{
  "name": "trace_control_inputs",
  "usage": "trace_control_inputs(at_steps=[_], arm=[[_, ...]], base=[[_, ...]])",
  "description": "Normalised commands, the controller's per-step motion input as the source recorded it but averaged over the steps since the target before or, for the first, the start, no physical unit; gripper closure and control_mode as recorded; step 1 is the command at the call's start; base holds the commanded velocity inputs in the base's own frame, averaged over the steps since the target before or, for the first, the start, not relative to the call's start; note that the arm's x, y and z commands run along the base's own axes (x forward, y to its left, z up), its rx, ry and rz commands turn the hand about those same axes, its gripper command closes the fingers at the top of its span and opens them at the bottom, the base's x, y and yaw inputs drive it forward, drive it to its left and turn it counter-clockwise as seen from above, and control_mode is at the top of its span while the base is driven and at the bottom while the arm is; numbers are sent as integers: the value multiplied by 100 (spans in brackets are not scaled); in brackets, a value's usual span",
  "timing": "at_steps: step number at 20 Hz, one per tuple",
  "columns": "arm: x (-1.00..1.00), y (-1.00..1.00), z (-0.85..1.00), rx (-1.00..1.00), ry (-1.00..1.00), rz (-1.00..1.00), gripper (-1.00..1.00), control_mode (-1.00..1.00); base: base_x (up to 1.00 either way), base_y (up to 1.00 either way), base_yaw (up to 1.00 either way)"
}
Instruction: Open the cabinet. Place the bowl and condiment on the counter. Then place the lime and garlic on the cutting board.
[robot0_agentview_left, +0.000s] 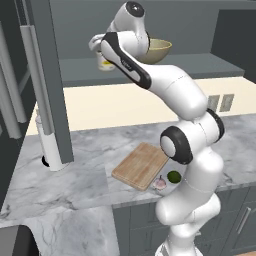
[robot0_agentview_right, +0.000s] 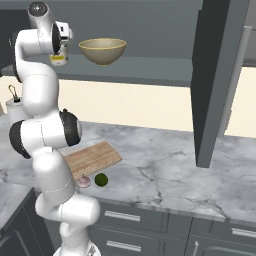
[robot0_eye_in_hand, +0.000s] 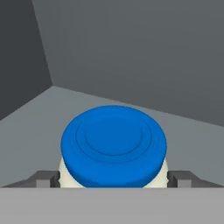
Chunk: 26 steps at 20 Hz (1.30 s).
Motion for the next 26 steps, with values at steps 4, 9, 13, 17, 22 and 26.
trace_control_inputs(at_steps=[4, 9, 13, 17, 22, 26], arm=[[-22, 7, 0, -1, 0, 0, 100, -100], [-90, -20, 0, 0, 0, 0, 100, -100], [-100, -64, -9, 3, 0, 0, 100, -100], [-100, -91, -16, 11, -2, 0, 100, -100], [-100, -62, -8, 16, -10, 3, 100, -100], [-100, 4, -2, 6, -16, 11, 100, -100]], base=[[0, 0, 0], [0, 0, 0], [0, 0, 0], [0, 0, 0], [0, 0, 0], [0, 0, 0]])
